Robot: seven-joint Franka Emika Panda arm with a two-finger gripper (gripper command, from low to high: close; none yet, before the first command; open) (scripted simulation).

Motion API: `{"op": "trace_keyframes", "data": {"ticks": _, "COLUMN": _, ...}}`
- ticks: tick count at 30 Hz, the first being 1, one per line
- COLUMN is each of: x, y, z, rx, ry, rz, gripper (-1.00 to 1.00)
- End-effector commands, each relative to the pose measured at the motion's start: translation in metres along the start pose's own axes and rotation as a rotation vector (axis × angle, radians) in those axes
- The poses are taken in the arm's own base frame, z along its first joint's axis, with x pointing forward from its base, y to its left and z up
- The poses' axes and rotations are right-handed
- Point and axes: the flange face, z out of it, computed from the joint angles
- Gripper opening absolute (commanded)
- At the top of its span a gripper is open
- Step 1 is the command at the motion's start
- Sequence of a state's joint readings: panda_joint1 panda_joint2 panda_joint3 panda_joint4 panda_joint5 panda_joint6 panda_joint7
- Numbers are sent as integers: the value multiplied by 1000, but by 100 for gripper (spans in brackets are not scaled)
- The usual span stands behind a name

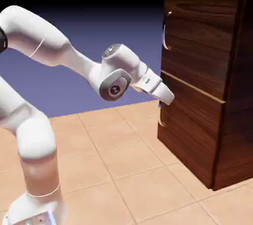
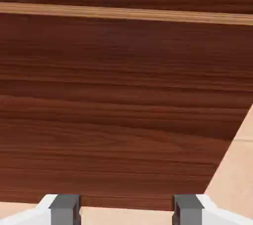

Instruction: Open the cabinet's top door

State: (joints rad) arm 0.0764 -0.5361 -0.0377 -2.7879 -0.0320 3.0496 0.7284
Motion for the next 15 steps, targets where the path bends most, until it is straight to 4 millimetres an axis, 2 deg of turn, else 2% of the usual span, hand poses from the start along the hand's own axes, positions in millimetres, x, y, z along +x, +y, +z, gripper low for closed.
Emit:
{"op": "trace_keyframes", "data": {"ticks": 1, "x": -5, "y": -13, "z": 1, "rx": 17, "ry": -12, "rz": -58, "gripper": 0}}
{"op": "trace_keyframes", "data": {"ticks": 5, "x": -30, "y": -53, "z": 16, "rx": 38, "ry": -138, "rz": -240, "gripper": 0}}
{"op": "trace_keyframes", "data": {"ticks": 10, "x": -60, "y": -58, "z": 75, "rx": -4, "ry": -307, "rz": -255, "gripper": 0}}
{"op": "trace_keyframes", "data": {"ticks": 15, "x": -100, "y": -58, "z": 130, "rx": -73, "ry": -445, "rz": -298, "gripper": 0}}
